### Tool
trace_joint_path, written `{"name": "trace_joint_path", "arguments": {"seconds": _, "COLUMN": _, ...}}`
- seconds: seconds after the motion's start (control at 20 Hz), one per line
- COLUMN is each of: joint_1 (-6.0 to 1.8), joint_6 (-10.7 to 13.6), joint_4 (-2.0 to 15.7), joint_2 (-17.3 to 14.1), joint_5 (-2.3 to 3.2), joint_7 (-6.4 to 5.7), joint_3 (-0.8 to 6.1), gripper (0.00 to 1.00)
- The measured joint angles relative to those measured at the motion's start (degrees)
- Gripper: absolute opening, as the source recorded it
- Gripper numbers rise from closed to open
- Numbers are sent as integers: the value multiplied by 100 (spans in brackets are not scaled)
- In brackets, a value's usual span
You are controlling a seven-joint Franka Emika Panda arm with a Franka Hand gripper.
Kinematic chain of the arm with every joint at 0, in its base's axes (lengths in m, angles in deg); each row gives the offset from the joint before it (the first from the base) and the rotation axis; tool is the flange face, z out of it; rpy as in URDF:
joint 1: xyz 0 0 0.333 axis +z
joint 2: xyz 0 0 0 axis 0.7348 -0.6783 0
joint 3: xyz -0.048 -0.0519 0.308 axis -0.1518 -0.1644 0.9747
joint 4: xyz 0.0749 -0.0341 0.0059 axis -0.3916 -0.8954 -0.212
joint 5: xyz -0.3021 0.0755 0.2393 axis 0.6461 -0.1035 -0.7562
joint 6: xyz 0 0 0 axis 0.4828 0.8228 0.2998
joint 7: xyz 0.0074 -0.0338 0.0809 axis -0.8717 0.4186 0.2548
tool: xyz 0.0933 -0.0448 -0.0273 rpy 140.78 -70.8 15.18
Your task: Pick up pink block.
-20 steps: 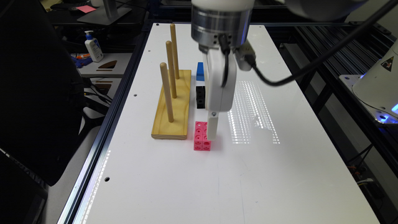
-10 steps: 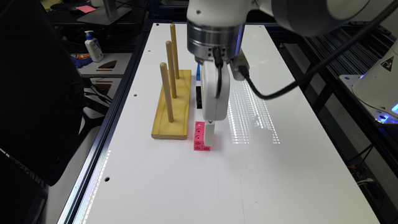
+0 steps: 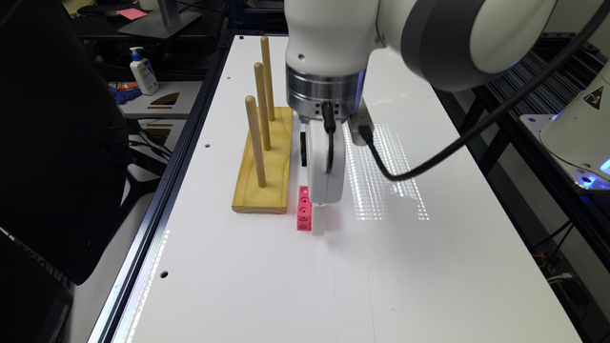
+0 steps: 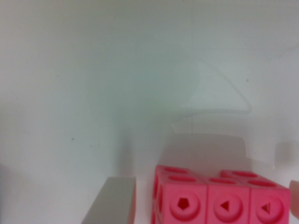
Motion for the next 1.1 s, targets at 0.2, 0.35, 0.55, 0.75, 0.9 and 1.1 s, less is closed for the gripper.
{"name": "trace_joint_path", "arguments": {"seconds": 0.2, "joint_1": 31, "joint_6": -101, "joint_4": 43, "joint_2": -101, "joint_5": 41, "joint_7": -31, "joint_3": -34, "gripper": 100}}
{"name": "trace_joint_path", "arguments": {"seconds": 0.35, "joint_1": 40, "joint_6": -102, "joint_4": 48, "joint_2": -103, "joint_5": 41, "joint_7": -35, "joint_3": -41, "gripper": 100}}
{"name": "trace_joint_path", "arguments": {"seconds": 0.55, "joint_1": 36, "joint_6": -104, "joint_4": 49, "joint_2": -104, "joint_5": 40, "joint_7": -38, "joint_3": -40, "gripper": 0}}
{"name": "trace_joint_path", "arguments": {"seconds": 0.75, "joint_1": 33, "joint_6": -104, "joint_4": 48, "joint_2": -104, "joint_5": 40, "joint_7": -38, "joint_3": -37, "gripper": 0}}
{"name": "trace_joint_path", "arguments": {"seconds": 0.9, "joint_1": 35, "joint_6": -90, "joint_4": 43, "joint_2": -97, "joint_5": 42, "joint_7": -38, "joint_3": -56, "gripper": 0}}
{"name": "trace_joint_path", "arguments": {"seconds": 1.1, "joint_1": 35, "joint_6": -88, "joint_4": 39, "joint_2": -93, "joint_5": 43, "joint_7": -38, "joint_3": -68, "gripper": 0}}
